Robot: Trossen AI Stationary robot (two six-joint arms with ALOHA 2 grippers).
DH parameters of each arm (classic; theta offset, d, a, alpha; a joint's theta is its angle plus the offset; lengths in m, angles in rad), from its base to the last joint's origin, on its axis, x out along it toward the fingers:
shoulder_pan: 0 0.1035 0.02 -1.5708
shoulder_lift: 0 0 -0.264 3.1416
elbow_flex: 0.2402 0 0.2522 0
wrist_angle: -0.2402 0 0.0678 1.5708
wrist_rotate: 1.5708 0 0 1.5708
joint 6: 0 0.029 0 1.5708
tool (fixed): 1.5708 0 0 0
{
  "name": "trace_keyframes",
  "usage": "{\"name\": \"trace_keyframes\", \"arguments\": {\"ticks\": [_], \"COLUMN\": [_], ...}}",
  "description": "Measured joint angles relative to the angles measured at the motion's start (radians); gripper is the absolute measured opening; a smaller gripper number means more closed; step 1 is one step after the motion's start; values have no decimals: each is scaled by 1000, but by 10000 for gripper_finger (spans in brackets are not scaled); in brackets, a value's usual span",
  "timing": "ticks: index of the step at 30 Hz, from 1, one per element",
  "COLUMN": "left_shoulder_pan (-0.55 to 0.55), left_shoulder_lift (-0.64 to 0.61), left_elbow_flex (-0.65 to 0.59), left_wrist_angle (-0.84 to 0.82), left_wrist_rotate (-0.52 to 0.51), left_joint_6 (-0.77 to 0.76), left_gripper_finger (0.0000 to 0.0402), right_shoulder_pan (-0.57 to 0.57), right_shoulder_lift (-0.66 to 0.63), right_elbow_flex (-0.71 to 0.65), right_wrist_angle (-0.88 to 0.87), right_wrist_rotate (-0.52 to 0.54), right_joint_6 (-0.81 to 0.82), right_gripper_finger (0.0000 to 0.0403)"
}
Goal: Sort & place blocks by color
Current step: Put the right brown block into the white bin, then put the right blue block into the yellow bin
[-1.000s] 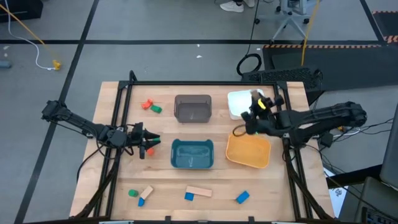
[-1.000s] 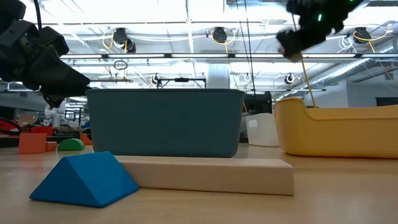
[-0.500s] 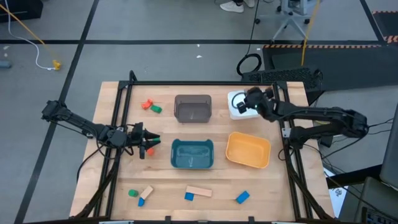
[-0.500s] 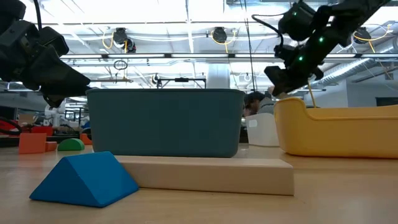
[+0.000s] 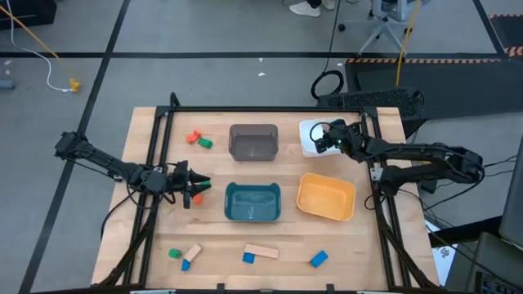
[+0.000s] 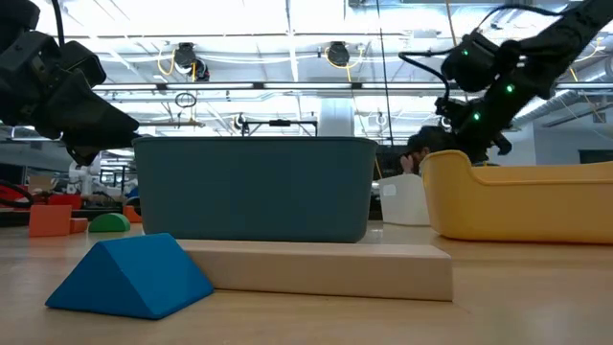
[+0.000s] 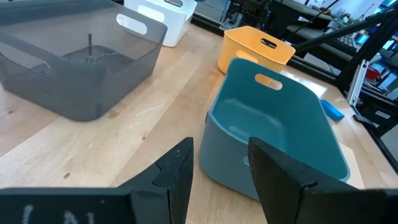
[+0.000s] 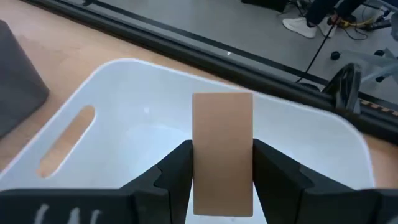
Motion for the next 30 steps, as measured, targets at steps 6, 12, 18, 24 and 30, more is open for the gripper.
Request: {"name": "trace_keyframes", "arguments": {"ticks": [6, 12, 18, 24, 30], "left_shoulder_pan": [0, 0, 0, 0, 0], "left_shoulder_lift": [0, 0, 0, 0, 0], "left_elbow_flex": [0, 0, 0, 0, 0], "left_wrist_angle": [0, 0, 0, 0, 0], "left_wrist_rotate": [0, 0, 0, 0, 0], "left_joint_6": [0, 0, 0, 0, 0], "left_gripper_finger": [154, 154, 154, 154, 154], "right_shoulder_pan": [0, 0, 0, 1, 23], "right_shoulder_lift": [0, 0, 0, -19, -152], "right_elbow_flex": [-96, -130, -130, -130, -92], "right_wrist_angle": [103, 121, 137, 175, 181], "right_wrist_rotate": [-3, -26, -26, -39, -210], "right_joint_6": [5, 20, 3, -18, -56], "right_gripper_finger": [142, 154, 179, 213, 223]}}
